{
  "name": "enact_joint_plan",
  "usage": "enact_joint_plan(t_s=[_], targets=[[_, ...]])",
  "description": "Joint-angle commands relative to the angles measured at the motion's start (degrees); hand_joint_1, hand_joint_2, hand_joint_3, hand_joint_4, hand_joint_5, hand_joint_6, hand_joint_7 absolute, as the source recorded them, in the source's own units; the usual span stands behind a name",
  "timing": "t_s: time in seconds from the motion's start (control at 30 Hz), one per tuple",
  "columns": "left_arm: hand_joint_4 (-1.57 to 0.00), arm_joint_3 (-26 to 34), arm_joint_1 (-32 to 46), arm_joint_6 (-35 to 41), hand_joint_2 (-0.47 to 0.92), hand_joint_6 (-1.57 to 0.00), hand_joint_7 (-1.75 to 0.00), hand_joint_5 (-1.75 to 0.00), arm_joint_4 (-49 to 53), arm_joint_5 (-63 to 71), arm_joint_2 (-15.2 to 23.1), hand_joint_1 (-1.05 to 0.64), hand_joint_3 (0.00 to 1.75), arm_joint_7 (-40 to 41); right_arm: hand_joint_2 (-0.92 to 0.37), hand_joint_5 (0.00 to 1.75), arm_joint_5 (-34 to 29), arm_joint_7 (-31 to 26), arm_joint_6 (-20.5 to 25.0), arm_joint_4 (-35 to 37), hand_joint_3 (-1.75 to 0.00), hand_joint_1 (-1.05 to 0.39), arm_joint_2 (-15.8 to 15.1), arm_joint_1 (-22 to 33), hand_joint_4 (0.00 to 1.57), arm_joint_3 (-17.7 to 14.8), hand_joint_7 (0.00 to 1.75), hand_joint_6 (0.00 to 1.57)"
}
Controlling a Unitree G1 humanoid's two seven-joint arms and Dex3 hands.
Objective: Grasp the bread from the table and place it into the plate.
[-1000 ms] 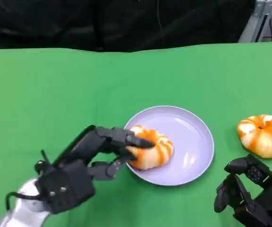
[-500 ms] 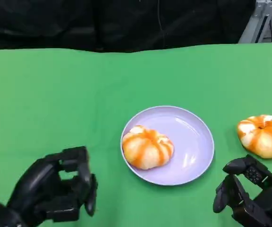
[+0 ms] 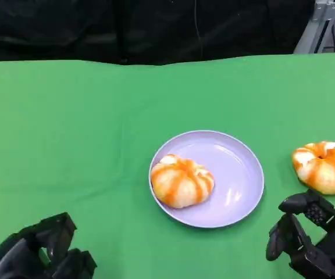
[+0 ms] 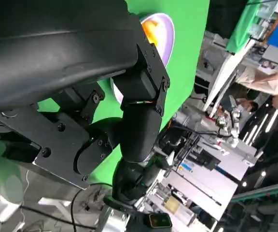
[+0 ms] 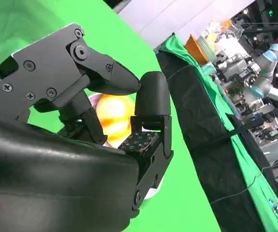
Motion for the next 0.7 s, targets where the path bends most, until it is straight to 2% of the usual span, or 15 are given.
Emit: enact_joint_plan(t_s=[0.03,0.43,0.7], targets=[[-1.0,1.5,-0.5,-0.6,0.62,-0.88,-1.74,-1.75,1.7,0.9,0.0,-0.08,1.12,-1.2,-0.55,1.75,0.6,0.5,0.1,0.3,-1.08,-0.16,-1.1,-0.3,0.84,-0.9,1.41,0.82],[-0.99,2.4,-1.3,-1.9,0.59,-0.86,-1.75,-1.75,2.4,2.6,-1.0,-0.05,1.2,-0.9,-0.55,1.75,1.1,0.4,0.2,-0.1,-1.1,-0.16,-0.9,0.0,0.83,-0.8,1.42,0.82],[-1.03,3.8,-2.9,-3.9,0.6,-0.9,-1.75,-1.75,2.7,4.5,0.1,-0.1,1.19,-1.4,-0.55,1.75,1.0,0.3,0.2,-1.0,-1.09,-0.16,-1.2,0.6,0.84,-0.7,1.43,0.81]])
